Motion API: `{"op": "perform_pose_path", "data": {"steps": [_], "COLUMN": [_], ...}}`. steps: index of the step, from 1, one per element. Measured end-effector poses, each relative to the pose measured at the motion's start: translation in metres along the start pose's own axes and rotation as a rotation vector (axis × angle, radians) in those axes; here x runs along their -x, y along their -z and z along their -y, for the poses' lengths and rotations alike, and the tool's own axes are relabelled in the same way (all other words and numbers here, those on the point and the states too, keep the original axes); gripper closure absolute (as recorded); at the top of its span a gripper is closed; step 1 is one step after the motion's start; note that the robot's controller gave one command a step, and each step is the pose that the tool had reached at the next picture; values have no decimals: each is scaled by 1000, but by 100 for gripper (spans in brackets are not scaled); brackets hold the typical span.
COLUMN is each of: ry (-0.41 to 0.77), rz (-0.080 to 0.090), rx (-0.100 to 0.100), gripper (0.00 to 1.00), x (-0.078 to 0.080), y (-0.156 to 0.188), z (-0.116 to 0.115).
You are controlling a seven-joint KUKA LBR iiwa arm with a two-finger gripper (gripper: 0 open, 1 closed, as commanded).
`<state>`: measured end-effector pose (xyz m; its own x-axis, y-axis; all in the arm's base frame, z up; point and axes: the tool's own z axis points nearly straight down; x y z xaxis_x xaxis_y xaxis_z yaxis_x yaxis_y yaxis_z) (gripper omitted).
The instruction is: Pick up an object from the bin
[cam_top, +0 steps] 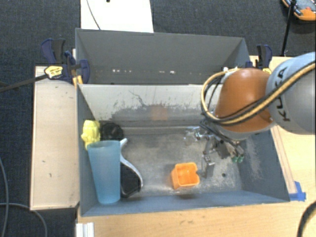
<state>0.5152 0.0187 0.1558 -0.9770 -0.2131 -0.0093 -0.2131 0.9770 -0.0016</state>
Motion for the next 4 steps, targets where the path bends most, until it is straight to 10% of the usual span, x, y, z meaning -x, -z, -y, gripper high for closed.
{"op": "perform_pose_path", "data": {"steps": [1,2,3,4], "ry": [39,-14,-13,-19], "rz": [-8,-3,-3,-7], "rx": [2,0,0,1], "gripper": [0,100,100,100], "x": [-28,-8,-8,-21], "y": [-57,-84,-84,17], "z": [-14,-15,-15,-6]}}
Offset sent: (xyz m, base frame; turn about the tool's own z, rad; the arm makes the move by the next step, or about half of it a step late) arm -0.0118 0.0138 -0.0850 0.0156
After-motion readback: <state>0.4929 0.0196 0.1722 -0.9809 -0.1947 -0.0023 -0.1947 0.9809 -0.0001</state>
